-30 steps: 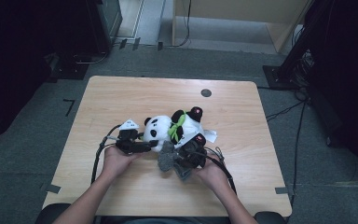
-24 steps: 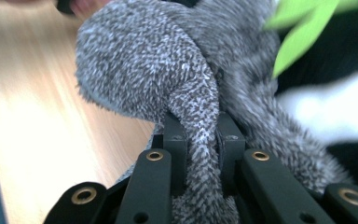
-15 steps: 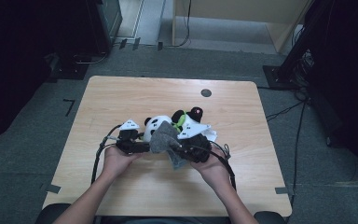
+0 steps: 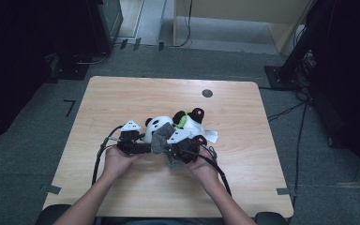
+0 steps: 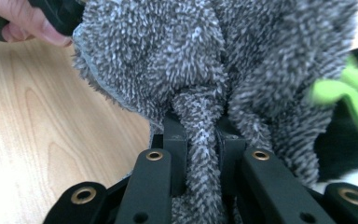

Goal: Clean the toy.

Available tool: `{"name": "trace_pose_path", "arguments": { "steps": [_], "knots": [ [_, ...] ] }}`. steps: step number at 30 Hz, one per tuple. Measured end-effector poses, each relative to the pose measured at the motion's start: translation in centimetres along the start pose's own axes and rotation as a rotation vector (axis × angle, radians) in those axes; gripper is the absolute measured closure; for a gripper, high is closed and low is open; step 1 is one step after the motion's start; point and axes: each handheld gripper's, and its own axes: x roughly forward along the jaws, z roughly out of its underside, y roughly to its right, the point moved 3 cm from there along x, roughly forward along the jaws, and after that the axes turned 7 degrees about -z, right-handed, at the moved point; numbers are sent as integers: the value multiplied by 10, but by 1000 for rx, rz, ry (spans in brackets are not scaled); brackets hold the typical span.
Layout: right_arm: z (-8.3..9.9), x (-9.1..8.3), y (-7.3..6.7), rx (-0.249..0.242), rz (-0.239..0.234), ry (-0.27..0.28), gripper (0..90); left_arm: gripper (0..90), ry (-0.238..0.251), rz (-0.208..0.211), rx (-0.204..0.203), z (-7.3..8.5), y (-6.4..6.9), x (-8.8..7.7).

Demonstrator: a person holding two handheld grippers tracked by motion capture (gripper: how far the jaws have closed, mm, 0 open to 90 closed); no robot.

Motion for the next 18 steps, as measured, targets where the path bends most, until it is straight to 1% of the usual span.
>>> {"name": "trace_pose_path", "arguments": {
  "steps": [3,6,8,10,12,13,14,15,18],
  "knots": [
    [6,10,-4,-7,-20,-42,801,395,-1,0,-5,0,0,0],
    [12,20,-8,-15,-23,-80,800,397,-2,-3,-3,0,-1,0],
    [14,23,-9,-13,-29,-91,800,398,-2,-3,-4,0,-1,0],
    [16,25,-9,-7,-44,-102,800,398,-2,-3,-1,0,-1,0],
    [19,28,-8,-3,-59,-138,800,399,-2,-8,13,0,0,0],
    [20,28,-7,-8,-60,-155,800,401,-3,-14,27,0,0,0],
    [23,29,-7,-19,-49,-180,800,403,-3,-18,35,0,1,0],
    [24,28,-7,-25,-44,-192,800,404,-2,-22,43,0,2,0],
    [27,23,-5,-30,-30,-212,800,407,-2,-17,46,0,1,-1]
  ]
}}
